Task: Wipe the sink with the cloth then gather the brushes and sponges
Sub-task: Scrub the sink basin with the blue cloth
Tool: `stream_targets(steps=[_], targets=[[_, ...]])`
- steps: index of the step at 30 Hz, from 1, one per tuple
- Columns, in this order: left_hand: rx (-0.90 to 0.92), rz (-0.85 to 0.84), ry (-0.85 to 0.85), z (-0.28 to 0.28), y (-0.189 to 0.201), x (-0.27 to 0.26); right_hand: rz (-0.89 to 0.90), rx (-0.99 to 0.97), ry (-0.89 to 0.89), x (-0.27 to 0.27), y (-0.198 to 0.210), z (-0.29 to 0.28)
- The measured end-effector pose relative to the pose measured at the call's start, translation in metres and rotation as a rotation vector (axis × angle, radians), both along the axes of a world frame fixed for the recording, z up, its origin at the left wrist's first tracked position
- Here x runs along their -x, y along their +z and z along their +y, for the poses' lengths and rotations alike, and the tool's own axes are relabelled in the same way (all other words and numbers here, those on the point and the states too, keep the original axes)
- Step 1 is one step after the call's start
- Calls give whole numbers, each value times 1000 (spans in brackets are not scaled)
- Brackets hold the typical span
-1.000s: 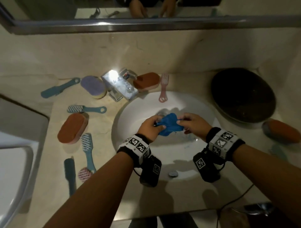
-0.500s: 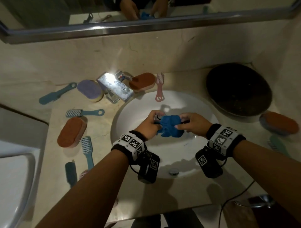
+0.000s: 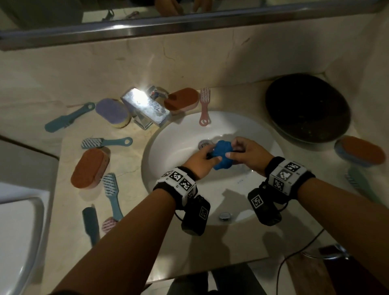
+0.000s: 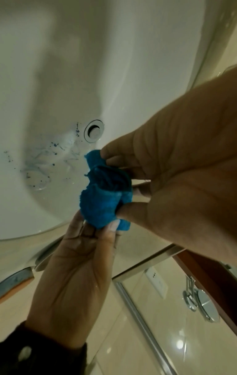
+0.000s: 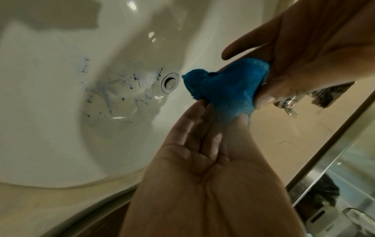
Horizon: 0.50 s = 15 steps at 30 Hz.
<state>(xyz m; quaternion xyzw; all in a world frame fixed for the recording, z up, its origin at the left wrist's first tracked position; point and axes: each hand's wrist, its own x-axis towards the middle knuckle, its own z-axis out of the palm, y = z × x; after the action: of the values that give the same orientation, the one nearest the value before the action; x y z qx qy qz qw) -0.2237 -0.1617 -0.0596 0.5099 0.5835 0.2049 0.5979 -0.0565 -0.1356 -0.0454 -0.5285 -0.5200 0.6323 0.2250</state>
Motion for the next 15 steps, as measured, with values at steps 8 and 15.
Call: stream_targets(steps=[8,15], targets=[[47,-33,-5,9,-3,-9,-85,-119,57,-14,3,2],[119,51,-78,15,-22,-32,-826,-283,45,-92,-3,-11]])
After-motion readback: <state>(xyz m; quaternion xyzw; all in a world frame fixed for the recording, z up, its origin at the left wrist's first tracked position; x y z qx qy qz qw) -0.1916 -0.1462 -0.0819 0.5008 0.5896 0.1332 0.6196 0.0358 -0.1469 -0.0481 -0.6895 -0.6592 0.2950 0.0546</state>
